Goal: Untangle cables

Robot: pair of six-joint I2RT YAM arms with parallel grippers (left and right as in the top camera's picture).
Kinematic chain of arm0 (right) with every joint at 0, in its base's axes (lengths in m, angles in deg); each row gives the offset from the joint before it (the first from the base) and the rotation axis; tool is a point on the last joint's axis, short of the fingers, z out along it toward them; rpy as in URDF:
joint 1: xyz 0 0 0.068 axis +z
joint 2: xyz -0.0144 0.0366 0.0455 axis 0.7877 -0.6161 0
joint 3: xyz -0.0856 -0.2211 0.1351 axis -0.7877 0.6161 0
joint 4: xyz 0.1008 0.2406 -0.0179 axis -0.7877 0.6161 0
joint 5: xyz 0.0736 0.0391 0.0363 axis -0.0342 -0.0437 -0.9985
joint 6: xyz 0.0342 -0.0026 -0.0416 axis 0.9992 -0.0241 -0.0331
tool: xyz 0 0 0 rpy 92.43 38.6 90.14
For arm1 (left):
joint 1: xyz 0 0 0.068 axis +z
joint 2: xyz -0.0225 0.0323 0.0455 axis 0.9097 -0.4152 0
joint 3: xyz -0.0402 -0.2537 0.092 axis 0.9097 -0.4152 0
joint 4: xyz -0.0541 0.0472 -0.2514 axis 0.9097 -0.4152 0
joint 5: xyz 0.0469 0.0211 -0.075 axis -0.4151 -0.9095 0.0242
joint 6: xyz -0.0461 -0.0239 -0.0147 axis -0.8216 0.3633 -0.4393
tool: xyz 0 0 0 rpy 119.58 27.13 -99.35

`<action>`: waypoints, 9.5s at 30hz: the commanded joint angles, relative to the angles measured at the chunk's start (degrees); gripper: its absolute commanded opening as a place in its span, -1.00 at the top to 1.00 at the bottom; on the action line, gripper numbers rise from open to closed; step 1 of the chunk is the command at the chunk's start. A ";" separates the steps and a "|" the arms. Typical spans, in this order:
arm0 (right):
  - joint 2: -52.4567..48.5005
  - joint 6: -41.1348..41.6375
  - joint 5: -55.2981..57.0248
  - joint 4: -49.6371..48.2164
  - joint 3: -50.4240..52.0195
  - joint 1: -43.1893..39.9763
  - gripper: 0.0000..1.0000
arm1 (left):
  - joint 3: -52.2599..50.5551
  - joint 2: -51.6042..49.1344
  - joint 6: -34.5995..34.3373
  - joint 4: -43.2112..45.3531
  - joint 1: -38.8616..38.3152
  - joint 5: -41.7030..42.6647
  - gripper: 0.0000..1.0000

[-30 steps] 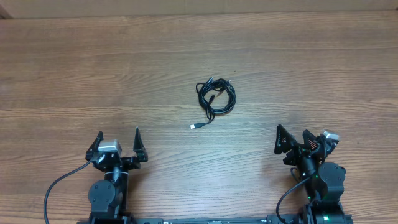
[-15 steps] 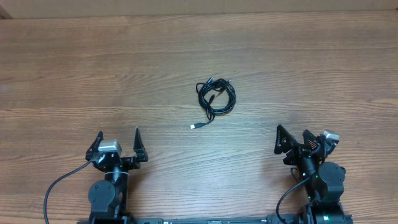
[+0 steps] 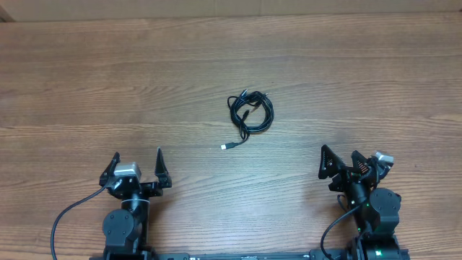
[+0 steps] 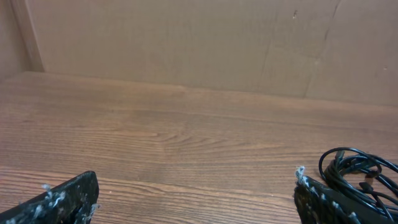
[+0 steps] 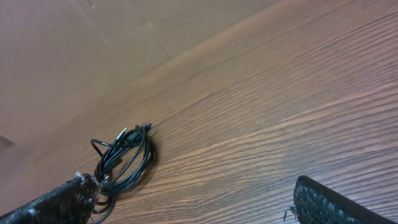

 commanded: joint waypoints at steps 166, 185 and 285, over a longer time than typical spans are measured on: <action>-79.01 -22.53 -8.02 67.71 -94.99 3.37 -1.00 | 149.98 -132.98 30.93 -85.57 -8.44 57.55 0.92; -79.01 -22.51 -8.24 66.84 -94.99 3.37 -1.00 | 156.36 -132.96 -50.93 -90.77 -9.40 9.14 -1.00; -69.40 -19.34 -0.87 13.38 -77.85 21.14 0.92 | 173.13 -113.55 1.20 -92.87 -17.64 4.33 -1.00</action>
